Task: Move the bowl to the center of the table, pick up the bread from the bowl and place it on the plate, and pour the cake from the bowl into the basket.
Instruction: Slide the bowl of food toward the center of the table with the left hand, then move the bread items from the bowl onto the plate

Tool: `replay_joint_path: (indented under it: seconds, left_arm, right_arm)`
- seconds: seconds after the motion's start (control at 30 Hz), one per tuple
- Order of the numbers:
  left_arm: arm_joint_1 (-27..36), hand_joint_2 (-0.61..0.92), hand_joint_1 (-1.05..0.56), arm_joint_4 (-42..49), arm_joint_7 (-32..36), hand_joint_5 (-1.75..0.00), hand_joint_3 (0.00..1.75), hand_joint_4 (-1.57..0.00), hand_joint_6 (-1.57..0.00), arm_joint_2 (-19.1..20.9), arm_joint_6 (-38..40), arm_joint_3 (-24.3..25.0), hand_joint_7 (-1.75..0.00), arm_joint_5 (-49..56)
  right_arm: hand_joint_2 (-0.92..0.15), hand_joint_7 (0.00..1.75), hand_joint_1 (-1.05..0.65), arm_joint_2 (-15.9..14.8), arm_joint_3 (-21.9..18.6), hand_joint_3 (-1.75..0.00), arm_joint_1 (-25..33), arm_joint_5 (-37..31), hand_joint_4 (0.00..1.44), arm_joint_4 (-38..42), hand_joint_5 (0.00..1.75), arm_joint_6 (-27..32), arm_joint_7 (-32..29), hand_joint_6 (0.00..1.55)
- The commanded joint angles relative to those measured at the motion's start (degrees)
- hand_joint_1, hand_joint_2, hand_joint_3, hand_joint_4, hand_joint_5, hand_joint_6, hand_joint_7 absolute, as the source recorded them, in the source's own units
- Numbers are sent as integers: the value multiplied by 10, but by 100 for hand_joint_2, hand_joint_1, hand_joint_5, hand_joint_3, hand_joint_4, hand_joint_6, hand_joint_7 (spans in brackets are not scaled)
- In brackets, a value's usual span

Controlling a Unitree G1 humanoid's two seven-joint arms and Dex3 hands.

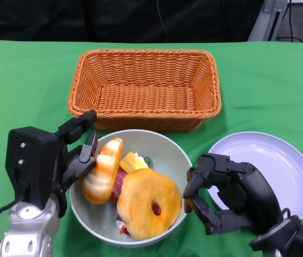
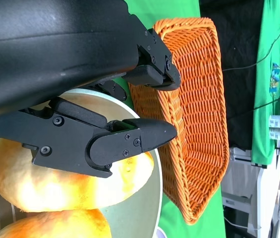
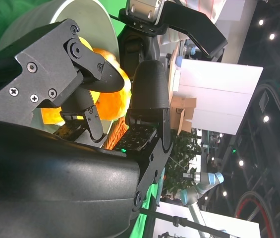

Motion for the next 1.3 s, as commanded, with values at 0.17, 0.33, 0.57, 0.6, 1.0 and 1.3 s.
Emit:
replay_joint_path:
  seconds: [0.17, 0.33, 0.57, 0.6, 1.0, 1.3]
  left_arm:
    - [19, 92, -53, -6, -27, -2, 63, -56, -44, -2, -7, -8, 0, -10]
    - [19, 92, -52, -5, -28, -1, 64, -56, -43, -2, -13, -5, 0, -13]
    - [9, 92, -53, 15, -17, -2, 49, -58, -48, 22, -91, 4, -2, 16]
    - [7, 92, -54, 19, -20, -2, 44, -58, -49, 27, -105, 6, -2, 18]
    - [-6, 92, -57, 6, -94, -4, 19, -65, -61, 69, -184, 46, -5, -43]
    - [-25, 92, -36, 40, -118, -10, 10, -83, -80, 80, -259, 86, -9, -69]
  right_arm:
    - [-48, 124, -4, -2, -2, -114, 2, 5, 84, -7, 159, -5, -2, 80]
    - [-48, 124, -4, -2, -3, -114, 1, 7, 83, -4, 159, -8, 1, 79]
    - [-47, 123, -5, -2, -3, -113, 2, 9, 83, -7, 158, -3, 0, 80]
    - [-47, 123, -5, -2, -4, -113, 3, 9, 83, -7, 158, -4, 0, 80]
    - [-46, 119, -2, -6, -5, -115, 8, 15, 81, -13, 154, 11, 1, 79]
    - [-45, 116, -1, -12, -5, -117, 14, 11, 81, -27, 149, 23, -3, 80]
